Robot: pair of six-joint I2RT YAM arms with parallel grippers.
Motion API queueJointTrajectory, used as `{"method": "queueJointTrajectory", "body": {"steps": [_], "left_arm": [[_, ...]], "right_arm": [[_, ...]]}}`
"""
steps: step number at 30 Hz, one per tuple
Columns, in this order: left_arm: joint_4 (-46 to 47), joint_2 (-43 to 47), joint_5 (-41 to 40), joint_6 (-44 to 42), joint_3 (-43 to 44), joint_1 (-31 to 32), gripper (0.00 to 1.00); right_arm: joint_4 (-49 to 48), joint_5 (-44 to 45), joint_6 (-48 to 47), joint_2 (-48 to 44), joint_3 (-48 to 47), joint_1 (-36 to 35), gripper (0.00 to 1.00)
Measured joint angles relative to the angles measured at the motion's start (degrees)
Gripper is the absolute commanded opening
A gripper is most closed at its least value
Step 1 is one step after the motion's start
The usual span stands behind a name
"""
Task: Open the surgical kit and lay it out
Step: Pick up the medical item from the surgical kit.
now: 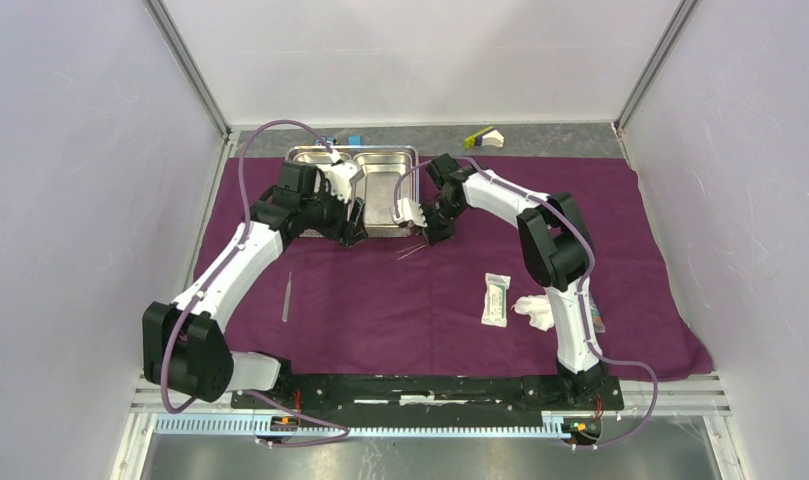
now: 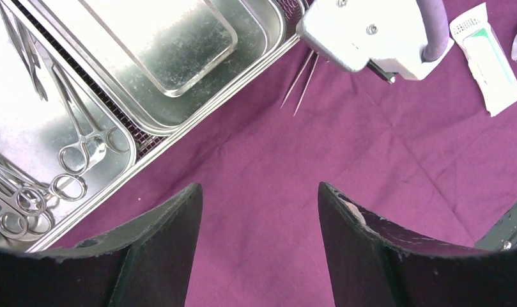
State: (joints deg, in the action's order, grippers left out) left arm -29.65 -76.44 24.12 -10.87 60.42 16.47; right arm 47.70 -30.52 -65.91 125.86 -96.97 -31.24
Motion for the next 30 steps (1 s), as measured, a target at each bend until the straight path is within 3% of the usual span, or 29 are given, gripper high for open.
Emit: {"method": "queueJointTrajectory", "body": {"steps": [11,24,30], "left_arm": [[-0.2,-1.6,0.0,0.0,1.9,-0.8,0.76],[0.6,-1.9,2.9,1.0,2.9,-4.6,0.77],[5.4,-1.7,9.0,2.5,2.8,-7.4,0.80]], "right_arm": [[0.3,0.5,-0.6,-0.2,-0.1,-0.4,0.00],[2.2,-3.9,0.0,-6.8,4.4,-0.5,0.00],[-2.3,-11.3,9.8,-11.7,7.1,0.4,0.00]]}}
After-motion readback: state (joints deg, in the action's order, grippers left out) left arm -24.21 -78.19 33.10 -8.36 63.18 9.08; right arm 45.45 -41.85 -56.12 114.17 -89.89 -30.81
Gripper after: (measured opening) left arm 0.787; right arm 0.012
